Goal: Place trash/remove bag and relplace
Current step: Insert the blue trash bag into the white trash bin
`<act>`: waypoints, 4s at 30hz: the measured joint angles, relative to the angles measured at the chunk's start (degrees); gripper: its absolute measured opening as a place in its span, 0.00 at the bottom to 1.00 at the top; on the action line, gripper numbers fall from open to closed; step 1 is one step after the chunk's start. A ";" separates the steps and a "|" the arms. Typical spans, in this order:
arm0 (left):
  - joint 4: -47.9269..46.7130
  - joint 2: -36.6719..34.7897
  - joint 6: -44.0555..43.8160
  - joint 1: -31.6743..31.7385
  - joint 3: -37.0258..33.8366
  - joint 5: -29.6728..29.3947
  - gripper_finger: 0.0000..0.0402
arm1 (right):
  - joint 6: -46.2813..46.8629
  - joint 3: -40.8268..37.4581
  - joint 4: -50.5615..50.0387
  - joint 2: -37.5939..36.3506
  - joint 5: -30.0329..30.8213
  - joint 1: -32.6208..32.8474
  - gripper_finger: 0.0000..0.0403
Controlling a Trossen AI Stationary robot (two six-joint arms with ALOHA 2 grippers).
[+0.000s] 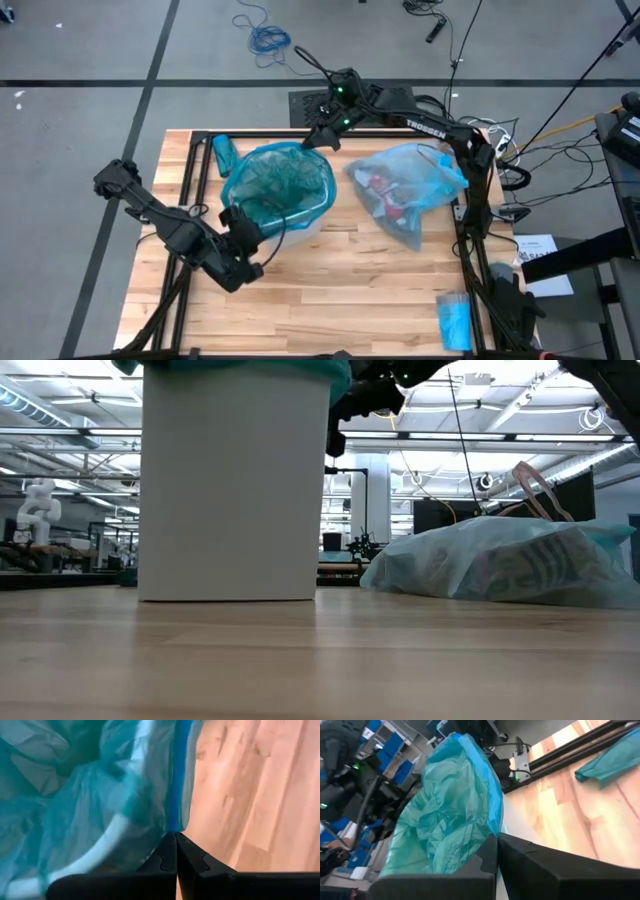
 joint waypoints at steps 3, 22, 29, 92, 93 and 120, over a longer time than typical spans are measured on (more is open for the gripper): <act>-0.16 0.00 -0.46 0.00 -0.82 -0.72 0.00 | 0.03 0.04 0.46 0.54 -0.03 -0.05 0.00; 0.01 0.00 -1.43 0.00 -1.26 -3.98 0.00 | 4.85 -0.36 4.42 -0.19 -0.98 -2.03 0.00; -0.21 0.00 -1.43 0.00 -1.26 -5.27 0.00 | 2.66 -0.33 3.45 -0.27 -0.79 -0.40 0.00; -0.19 0.00 -13.45 0.24 -8.23 -6.58 0.02 | 9.30 -16.59 15.90 -1.14 3.85 -1.31 0.08; -0.26 0.00 -13.72 0.24 -8.44 -5.79 0.04 | 9.78 -16.59 15.95 -1.15 3.82 -1.28 0.11; -1.21 -0.02 -15.99 -4.35 -1.50 -5.02 0.16 | 9.59 -16.59 11.97 -10.66 5.40 -2.91 0.26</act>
